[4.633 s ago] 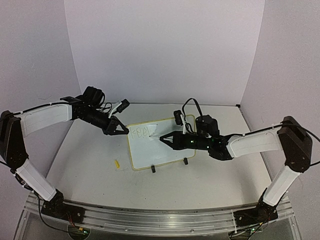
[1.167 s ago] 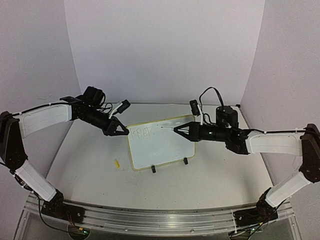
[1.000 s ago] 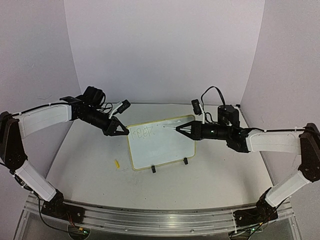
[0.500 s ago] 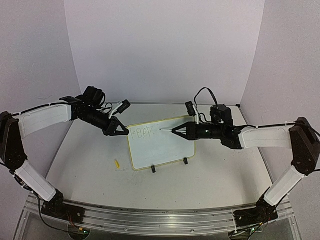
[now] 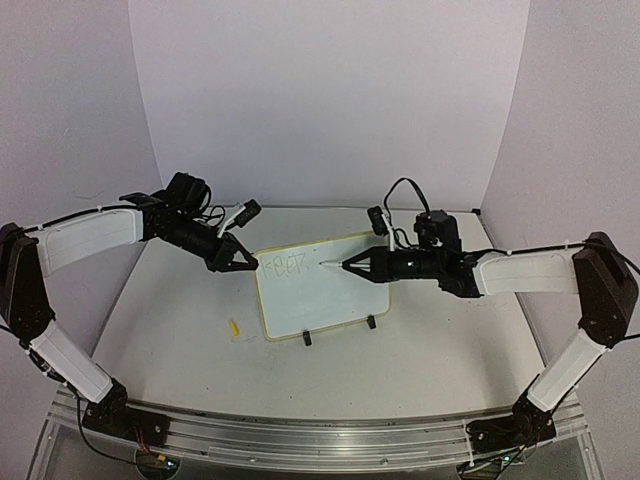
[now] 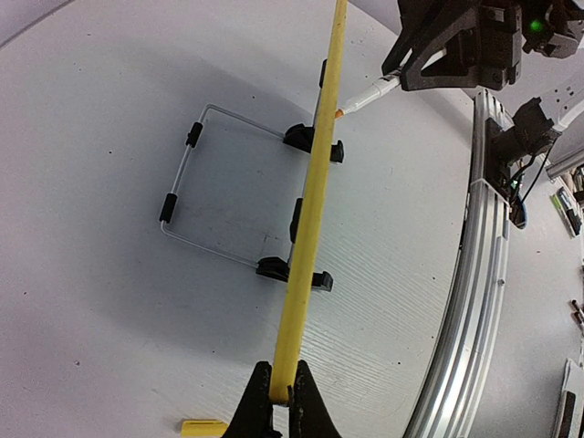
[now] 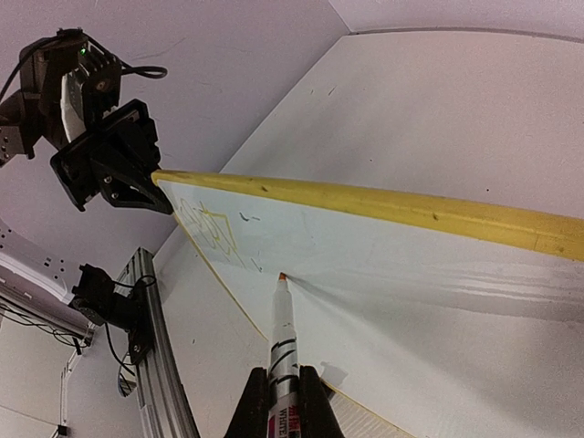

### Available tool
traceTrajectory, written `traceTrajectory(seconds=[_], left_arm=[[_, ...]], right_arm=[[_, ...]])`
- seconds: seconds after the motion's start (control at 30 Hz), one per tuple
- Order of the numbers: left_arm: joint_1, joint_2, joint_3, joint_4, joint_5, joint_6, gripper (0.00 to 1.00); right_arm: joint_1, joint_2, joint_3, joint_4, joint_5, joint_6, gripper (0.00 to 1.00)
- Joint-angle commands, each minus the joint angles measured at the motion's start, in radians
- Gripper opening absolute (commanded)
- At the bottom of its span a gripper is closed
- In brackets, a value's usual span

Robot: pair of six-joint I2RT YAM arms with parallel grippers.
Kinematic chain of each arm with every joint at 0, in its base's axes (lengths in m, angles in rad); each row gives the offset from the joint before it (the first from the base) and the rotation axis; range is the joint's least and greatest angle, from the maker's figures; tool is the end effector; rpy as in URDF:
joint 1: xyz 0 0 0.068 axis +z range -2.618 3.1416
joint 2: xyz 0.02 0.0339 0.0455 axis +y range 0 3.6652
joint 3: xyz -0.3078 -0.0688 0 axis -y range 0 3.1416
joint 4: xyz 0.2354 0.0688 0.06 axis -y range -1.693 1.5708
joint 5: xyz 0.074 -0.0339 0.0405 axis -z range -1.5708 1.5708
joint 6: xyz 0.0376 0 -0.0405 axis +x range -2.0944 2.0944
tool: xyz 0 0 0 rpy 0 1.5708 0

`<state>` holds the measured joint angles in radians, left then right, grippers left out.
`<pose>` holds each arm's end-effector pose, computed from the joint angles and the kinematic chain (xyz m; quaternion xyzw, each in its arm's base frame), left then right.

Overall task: Write a sentence on the whiteboard
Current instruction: Write on the whiteboard with the whiteboard marker without the cap.

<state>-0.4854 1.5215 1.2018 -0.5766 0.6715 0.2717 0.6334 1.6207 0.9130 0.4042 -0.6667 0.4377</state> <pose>0.2648 -0.1661 0.3231 0.4306 0.7876 -0.3425 0.2775 0.2700 0.2271 0.2825 -0.2672 0.7389 0.5123 0.3466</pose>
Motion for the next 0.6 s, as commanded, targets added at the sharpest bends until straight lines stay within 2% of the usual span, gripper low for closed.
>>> traceTrajectory(seconds=[0.0,0.57], left_arm=[[0.001,-0.006,0.002,0.003,-0.05,0.036,0.0],[0.001,-0.001,0.004,0.002,-0.047,0.037,0.0]], right_arm=[[-0.002,0.0,0.045,0.016,0.062,-0.012,0.0],[-0.003,-0.067,0.041,0.038,0.129,-0.008,0.0]])
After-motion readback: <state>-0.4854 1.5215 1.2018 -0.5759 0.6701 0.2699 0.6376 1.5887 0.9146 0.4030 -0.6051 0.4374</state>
